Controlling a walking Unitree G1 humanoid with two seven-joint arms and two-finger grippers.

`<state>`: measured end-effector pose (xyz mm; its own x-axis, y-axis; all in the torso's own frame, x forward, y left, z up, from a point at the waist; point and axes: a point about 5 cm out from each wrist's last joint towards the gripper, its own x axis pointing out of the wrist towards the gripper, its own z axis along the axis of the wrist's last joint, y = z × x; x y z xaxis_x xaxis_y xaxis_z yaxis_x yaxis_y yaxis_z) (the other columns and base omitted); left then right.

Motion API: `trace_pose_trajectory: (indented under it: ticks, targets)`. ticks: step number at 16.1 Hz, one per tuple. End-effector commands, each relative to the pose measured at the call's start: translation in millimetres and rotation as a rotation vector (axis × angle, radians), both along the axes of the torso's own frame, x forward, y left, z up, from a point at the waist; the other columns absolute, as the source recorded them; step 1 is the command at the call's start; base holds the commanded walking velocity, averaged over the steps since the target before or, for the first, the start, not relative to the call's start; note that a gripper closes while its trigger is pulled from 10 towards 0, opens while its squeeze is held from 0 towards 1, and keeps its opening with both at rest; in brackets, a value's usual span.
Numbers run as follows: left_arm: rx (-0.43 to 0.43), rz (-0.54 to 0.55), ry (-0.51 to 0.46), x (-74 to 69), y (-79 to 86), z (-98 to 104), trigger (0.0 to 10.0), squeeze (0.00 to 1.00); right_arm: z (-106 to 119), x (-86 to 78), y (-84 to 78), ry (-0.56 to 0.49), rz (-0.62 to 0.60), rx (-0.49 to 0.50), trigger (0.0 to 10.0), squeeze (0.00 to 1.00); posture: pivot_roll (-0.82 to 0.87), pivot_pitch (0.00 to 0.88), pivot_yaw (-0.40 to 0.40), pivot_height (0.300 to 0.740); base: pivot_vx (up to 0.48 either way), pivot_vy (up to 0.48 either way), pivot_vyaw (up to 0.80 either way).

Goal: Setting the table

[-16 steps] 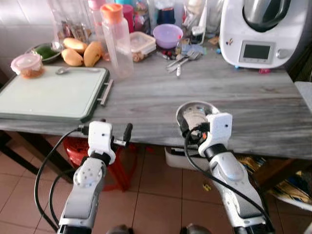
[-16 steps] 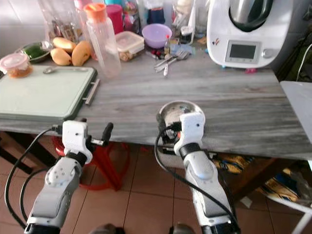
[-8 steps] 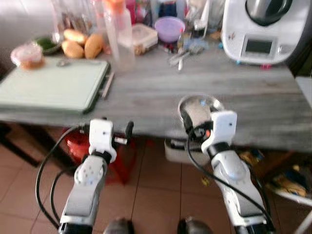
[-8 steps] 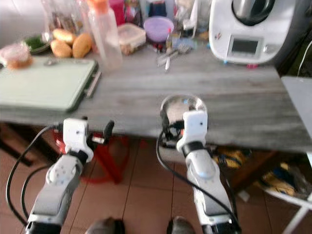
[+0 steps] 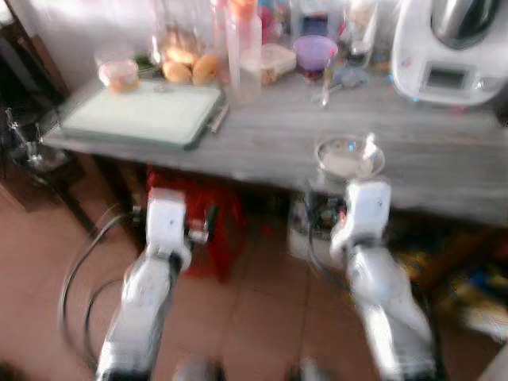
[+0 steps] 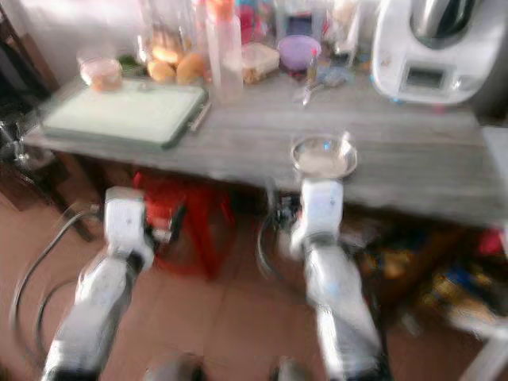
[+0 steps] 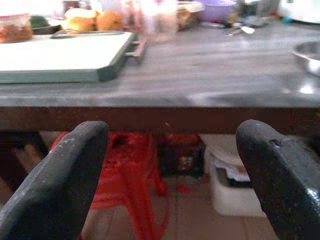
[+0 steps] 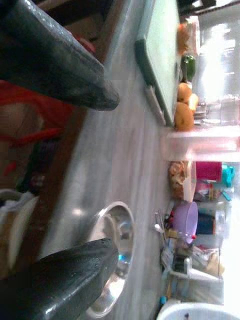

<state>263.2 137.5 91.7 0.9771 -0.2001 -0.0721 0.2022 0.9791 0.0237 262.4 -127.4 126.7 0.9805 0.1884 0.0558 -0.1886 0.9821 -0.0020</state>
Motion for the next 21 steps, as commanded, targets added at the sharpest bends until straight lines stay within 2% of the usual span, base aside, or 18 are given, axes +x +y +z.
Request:
trace_pose_trajectory:
  ticks: [1, 4, 9, 14, 18, 21]
  targets:
    - [0.009, -0.009, -0.002, 0.5, -0.8, 1.4, 10.0, 0.0, 4.8, 1.1, 1.1, -0.02, 0.003, -0.001, 10.0, 1.0, -0.05, 0.0, 0.03, 0.74, 0.0, 0.0, 0.0]
    - [0.006, -0.008, -0.004, 1.4, -1.0, 1.5, 10.0, 0.0, 7.0, 3.1, 0.6, -0.029, 0.001, -0.006, 10.0, 1.0, -0.05, 0.0, 0.03, 0.74, 0.0, 0.0, 0.0]
    - [0.004, 0.005, -0.011, 4.4, 3.8, 4.6, 10.0, 0.0, 11.3, 6.2, -2.8, -0.041, -0.013, -0.017, 10.0, 1.0, -0.05, 0.012, 0.047, 0.74, -0.319, 0.0, 0.0]
    - [0.0, 0.006, -0.018, 8.2, 5.5, 7.0, 10.0, 0.0, 6.9, 4.4, 2.0, -0.021, -0.019, -0.006, 10.0, 1.0, -0.05, 0.005, 0.049, 0.74, 0.0, 0.0, -0.22]
    - [-0.018, -0.016, -0.035, 4.4, 0.6, 6.4, 10.0, 0.0, 3.3, 5.1, -5.8, -0.013, -0.036, -0.013, 10.0, 1.0, -0.06, 0.0, 0.034, 0.74, 0.0, 0.0, 0.0]
    - [-0.021, -0.016, -0.035, 4.0, -0.6, 6.3, 10.0, 0.0, 3.0, 6.1, -5.3, -0.011, -0.036, -0.013, 10.0, 0.99, -0.06, 0.0, 0.029, 0.74, 0.0, -0.27, 0.0]
